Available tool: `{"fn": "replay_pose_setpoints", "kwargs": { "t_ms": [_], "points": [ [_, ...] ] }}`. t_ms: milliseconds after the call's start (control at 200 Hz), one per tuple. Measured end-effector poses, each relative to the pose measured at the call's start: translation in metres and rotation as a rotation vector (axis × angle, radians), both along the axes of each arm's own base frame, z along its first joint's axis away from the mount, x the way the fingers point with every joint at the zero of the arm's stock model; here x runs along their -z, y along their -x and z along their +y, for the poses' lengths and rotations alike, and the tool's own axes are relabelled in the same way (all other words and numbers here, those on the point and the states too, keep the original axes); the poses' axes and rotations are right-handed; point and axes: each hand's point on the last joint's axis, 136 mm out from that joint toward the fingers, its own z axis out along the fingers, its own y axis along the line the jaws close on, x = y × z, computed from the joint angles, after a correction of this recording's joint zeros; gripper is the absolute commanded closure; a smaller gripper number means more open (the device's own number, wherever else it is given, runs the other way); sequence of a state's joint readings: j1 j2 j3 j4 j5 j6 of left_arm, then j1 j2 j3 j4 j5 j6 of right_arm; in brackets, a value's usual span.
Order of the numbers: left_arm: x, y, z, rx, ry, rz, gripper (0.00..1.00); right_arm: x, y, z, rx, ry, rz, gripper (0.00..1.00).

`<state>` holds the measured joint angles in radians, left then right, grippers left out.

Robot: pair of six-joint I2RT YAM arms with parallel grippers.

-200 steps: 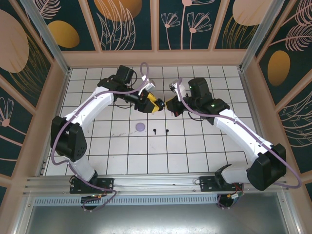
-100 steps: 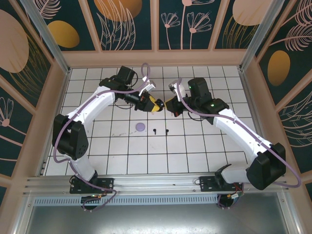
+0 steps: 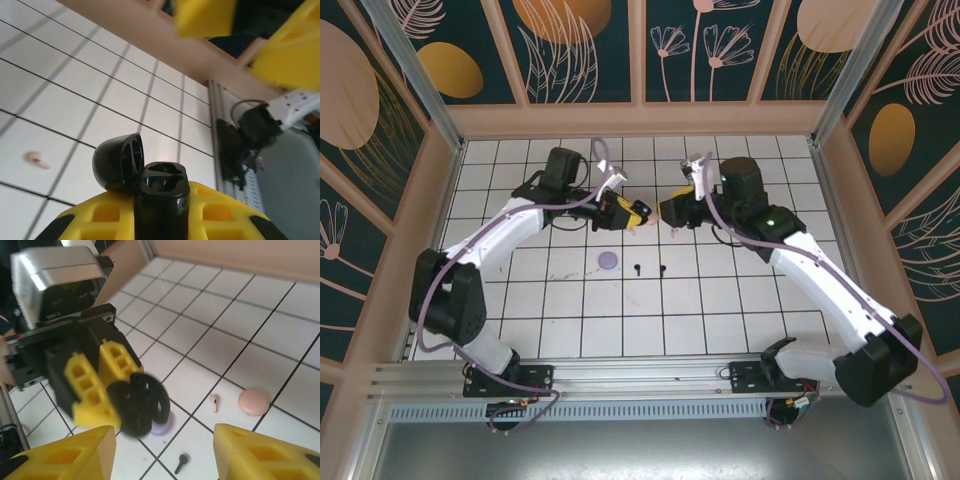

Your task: Insert the wireless bluetooth earbuds into the charging case

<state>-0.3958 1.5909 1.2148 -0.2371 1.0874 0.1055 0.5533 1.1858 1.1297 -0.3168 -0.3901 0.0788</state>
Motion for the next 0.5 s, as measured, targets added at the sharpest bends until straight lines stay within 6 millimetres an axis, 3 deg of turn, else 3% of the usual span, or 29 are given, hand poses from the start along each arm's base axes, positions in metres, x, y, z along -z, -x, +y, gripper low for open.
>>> {"fn": "replay_pose_setpoints", "kwargs": {
  "t_ms": [105,200,360,500],
  "points": [
    [-0.021,-0.013,0.019,-0.123,0.046,-0.074,1.00,-0.012,0.012,-0.011,0.049,-0.064,0.012,0.43],
    [-0.047,-0.018,0.027,-0.202,0.095,-0.165,1.00,0.001,0.012,-0.014,0.097,-0.084,0.077,0.43],
    [-0.084,-0.020,0.041,-0.345,0.169,-0.297,1.00,0.073,0.014,0.000,0.163,0.004,0.265,0.43],
    [-0.098,-0.020,0.060,-0.497,0.217,-0.381,1.00,0.131,0.022,0.019,0.196,0.111,0.400,0.44]
  ]
}}
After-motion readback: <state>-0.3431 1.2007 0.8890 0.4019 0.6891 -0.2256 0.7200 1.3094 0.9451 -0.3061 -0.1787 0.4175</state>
